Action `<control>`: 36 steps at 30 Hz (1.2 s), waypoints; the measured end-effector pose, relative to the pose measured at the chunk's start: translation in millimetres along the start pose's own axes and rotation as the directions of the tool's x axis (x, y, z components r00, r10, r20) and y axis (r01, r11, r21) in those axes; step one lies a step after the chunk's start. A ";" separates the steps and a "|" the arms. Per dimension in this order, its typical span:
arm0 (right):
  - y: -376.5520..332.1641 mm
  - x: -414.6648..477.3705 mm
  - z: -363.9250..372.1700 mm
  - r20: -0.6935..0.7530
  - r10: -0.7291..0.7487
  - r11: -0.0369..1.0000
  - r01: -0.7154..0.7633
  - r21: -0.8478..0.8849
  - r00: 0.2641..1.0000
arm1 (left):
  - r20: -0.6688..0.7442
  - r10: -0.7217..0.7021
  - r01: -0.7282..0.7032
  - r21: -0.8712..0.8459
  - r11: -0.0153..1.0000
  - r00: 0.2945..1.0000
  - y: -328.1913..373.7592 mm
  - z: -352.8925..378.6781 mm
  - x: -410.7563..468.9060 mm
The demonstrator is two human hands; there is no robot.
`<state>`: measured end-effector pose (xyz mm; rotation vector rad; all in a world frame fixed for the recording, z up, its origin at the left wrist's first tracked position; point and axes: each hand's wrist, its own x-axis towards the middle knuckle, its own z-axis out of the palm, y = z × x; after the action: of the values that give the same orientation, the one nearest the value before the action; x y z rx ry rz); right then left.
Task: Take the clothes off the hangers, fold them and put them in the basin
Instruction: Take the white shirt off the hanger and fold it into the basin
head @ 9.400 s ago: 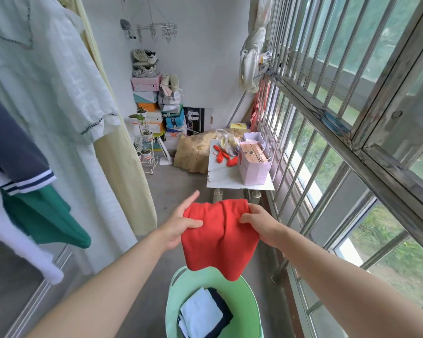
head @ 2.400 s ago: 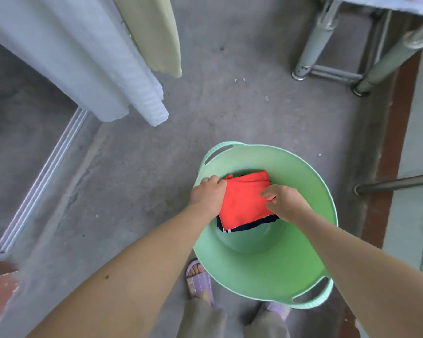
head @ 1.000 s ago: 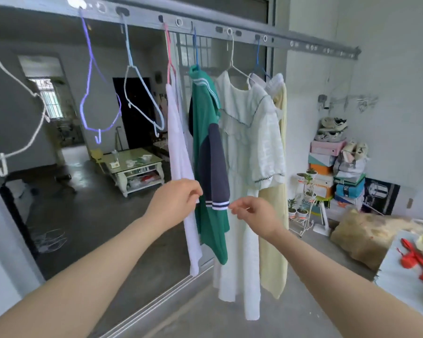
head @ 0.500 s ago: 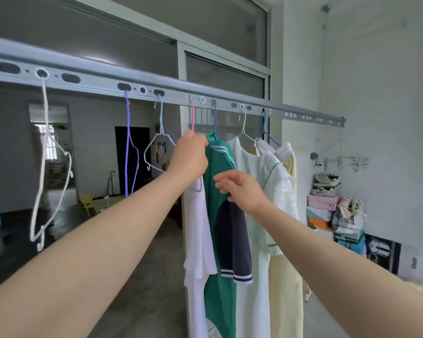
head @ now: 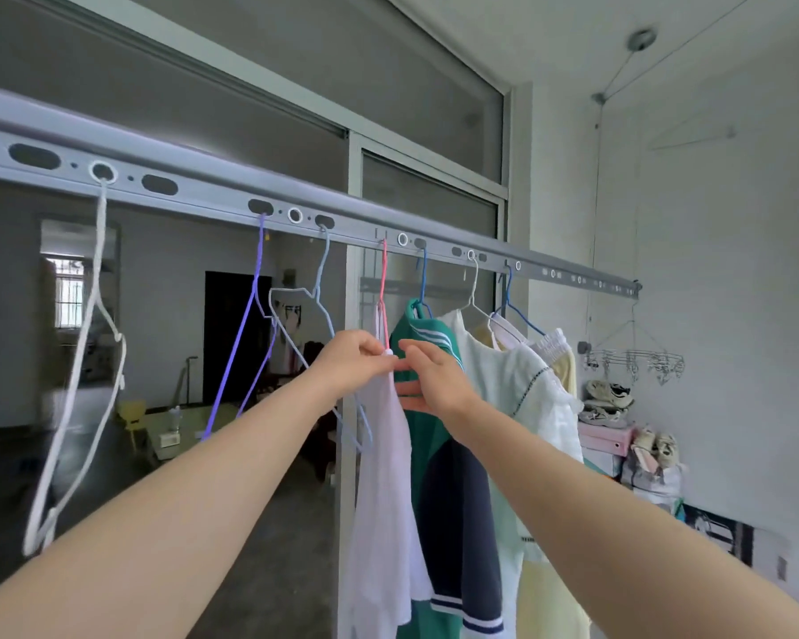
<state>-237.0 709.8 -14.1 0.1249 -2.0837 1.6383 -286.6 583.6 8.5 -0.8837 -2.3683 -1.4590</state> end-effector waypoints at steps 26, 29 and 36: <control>-39.7 4.6 36.6 0.013 0.118 0.884 -0.112 0.453 0.993 | 0.347 0.147 -0.314 0.493 0.812 0.926 -36.8 -67.3 -53.0; -32.8 -10.3 33.2 -0.032 0.159 0.898 -0.131 0.421 0.987 | 0.216 0.213 -0.296 0.517 0.803 0.953 -39.8 -67.3 -53.3; 0.9 -44.3 9.0 -0.051 0.246 0.940 -0.226 0.256 0.968 | 0.212 0.303 -0.368 0.618 0.695 0.929 -36.7 -46.4 -53.1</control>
<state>-201.2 691.9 -35.1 -0.1146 -1.8829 2.0093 -271.8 511.4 -21.4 -1.1076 -2.3392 -0.3904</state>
